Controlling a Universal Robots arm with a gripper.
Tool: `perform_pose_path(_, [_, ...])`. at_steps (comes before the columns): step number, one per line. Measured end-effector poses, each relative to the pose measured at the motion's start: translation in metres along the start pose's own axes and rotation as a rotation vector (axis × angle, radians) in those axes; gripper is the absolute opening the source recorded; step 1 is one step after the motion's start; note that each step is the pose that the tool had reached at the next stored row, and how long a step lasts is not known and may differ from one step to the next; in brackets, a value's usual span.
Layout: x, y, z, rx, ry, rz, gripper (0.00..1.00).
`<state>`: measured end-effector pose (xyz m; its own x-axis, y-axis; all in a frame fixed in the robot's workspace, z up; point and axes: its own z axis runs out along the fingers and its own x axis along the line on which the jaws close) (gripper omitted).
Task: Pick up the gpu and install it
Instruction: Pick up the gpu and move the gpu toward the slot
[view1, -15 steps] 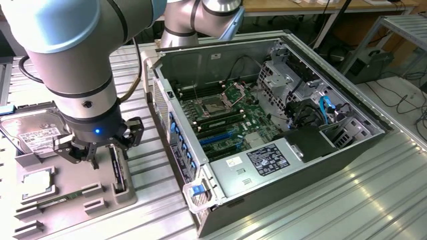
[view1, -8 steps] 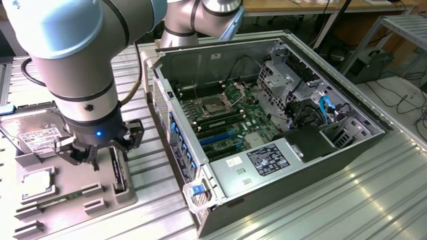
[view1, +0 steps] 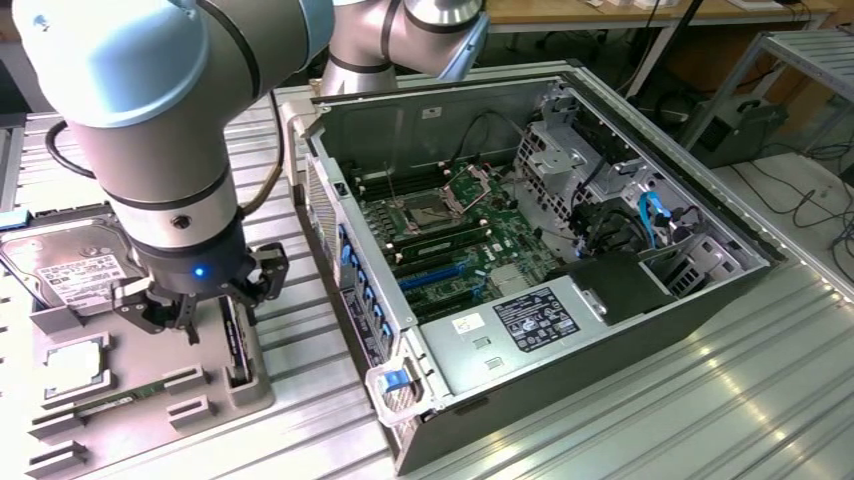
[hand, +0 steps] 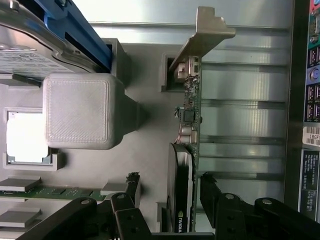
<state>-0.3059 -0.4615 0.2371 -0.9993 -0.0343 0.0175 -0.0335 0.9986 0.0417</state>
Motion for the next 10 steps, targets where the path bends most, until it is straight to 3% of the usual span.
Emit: perform_pose_path(10, [-0.0001,-0.0003,0.0067,-0.0001,0.0017,0.0,0.6])
